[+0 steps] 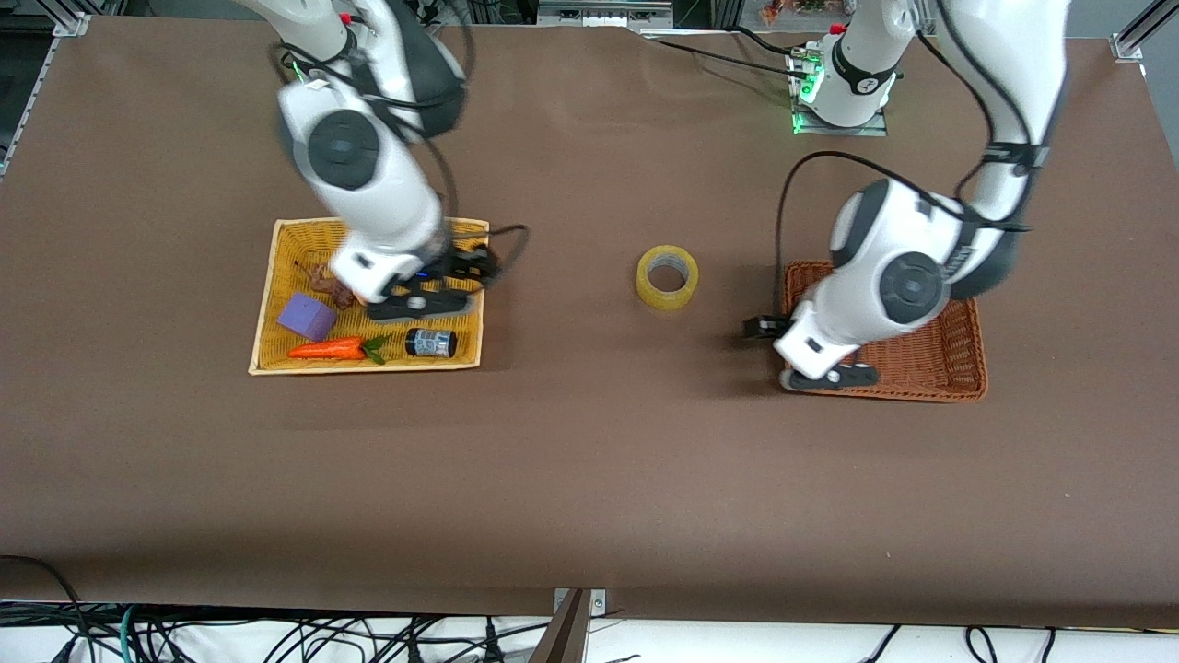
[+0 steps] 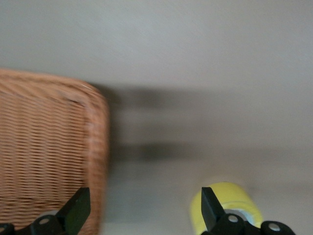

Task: Transfer tape with both arms
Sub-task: 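Set the tape on the table while the left gripper reaches toward it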

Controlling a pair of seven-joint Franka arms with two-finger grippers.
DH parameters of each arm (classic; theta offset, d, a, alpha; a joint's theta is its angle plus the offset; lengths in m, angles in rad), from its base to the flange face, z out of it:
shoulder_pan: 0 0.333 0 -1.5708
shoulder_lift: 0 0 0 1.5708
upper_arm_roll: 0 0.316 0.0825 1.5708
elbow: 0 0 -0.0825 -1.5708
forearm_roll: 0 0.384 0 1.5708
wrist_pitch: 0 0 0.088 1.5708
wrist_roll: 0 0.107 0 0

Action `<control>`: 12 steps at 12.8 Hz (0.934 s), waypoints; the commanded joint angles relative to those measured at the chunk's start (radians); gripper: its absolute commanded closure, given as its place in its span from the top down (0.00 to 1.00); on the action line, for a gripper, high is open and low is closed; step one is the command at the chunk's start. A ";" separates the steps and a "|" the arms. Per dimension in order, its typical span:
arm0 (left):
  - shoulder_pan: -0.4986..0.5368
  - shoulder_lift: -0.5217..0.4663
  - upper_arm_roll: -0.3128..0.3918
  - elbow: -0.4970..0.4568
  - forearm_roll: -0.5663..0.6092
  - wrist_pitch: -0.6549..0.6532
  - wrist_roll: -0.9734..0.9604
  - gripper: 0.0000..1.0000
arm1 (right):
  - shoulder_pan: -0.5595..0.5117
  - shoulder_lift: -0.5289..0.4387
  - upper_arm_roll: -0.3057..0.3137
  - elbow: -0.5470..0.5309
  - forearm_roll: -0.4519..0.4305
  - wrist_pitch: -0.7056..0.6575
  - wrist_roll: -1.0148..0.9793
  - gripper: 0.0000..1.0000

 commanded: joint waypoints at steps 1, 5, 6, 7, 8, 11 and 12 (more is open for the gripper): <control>0.017 -0.028 -0.067 -0.099 -0.006 0.087 -0.107 1.00 | -0.166 -0.136 0.019 -0.111 0.035 -0.084 -0.264 0.99; 0.015 -0.030 -0.155 -0.209 0.088 0.211 -0.278 1.00 | -0.283 -0.239 0.010 -0.195 0.028 -0.095 -0.457 0.99; 0.014 -0.030 -0.172 -0.243 0.107 0.247 -0.308 1.00 | -0.285 -0.250 -0.011 -0.192 0.019 -0.107 -0.477 0.99; 0.015 -0.034 -0.185 -0.278 0.128 0.277 -0.329 1.00 | -0.285 -0.256 -0.028 -0.190 0.017 -0.112 -0.494 0.99; 0.020 -0.039 -0.189 -0.319 0.145 0.316 -0.339 1.00 | -0.285 -0.259 -0.042 -0.187 0.014 -0.114 -0.506 0.99; 0.020 -0.040 -0.213 -0.404 0.149 0.425 -0.366 1.00 | -0.285 -0.258 -0.054 -0.190 0.012 -0.114 -0.517 1.00; 0.020 -0.040 -0.215 -0.415 0.149 0.429 -0.375 1.00 | -0.285 -0.258 -0.053 -0.190 0.014 -0.117 -0.515 1.00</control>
